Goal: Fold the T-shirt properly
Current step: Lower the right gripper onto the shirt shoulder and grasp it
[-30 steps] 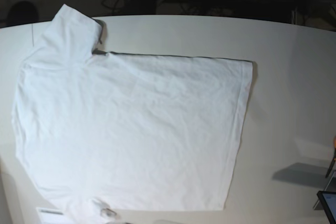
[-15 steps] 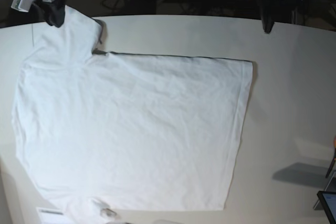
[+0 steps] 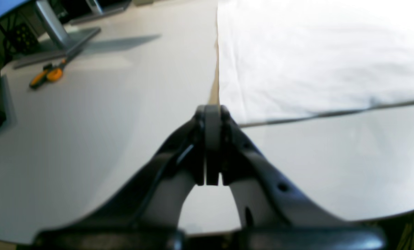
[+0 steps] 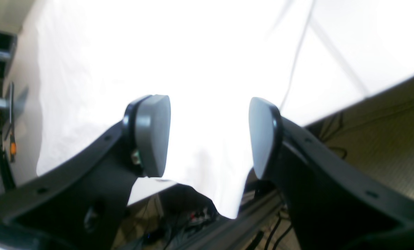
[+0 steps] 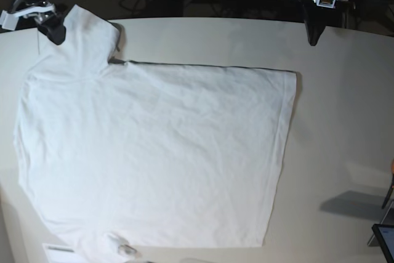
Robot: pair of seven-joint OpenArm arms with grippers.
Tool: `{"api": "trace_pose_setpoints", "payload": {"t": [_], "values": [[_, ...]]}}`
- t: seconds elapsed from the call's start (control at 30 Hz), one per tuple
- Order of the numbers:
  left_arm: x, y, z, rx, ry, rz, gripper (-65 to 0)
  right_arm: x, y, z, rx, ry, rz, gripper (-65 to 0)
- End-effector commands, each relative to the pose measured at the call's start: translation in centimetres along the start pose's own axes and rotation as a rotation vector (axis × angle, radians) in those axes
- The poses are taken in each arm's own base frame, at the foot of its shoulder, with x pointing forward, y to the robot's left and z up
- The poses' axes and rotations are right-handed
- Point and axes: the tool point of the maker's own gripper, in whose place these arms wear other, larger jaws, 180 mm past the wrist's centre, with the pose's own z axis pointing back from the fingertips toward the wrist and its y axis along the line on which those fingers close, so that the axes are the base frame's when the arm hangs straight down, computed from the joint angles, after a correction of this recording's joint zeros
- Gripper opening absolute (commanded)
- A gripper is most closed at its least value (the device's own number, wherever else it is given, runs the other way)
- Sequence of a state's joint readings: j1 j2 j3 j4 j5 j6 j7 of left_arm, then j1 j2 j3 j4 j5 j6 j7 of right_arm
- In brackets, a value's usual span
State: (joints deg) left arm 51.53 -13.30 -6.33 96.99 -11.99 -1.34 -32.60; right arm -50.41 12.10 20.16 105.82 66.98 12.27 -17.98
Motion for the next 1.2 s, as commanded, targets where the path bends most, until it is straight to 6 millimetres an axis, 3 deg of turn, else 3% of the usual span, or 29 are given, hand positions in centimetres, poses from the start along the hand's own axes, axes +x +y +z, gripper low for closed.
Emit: {"api": "trace_pose_setpoints", "payload": {"t": [0.0,0.17,0.3,0.67,0.87,1.17], "values": [[0.8,0.1,0.2,0.002,-0.033,-0.005,-65.0,1.2,-0.2,0.2,0.004,-0.037,0.008,-30.9],[0.3,0.3,0.4,0.005,-0.019,-0.006,-65.0,0.9,-2.5,-0.6,-0.042,-0.027,-0.015,-30.9],[0.3,0.2,0.4,0.003,-0.019,-0.005,-65.0,0.4,-3.0,-0.9,-0.05,-0.007,-0.023,-30.9],[0.1,0.2,0.1,0.008,-0.02,-0.004,-65.0,-0.6,-2.7,-1.0,-0.041,0.028,-0.032,-31.0],[0.1,0.2,0.1,0.008,-0.018,-0.004,-65.0,-2.5,-2.3,-1.0,-0.035,0.099,-0.061,-31.0],[0.0,0.2,0.1,0.008,-0.017,-0.004,-65.0,-3.0,-1.1,-1.3,0.016,0.132,-0.049,-31.0]]}}
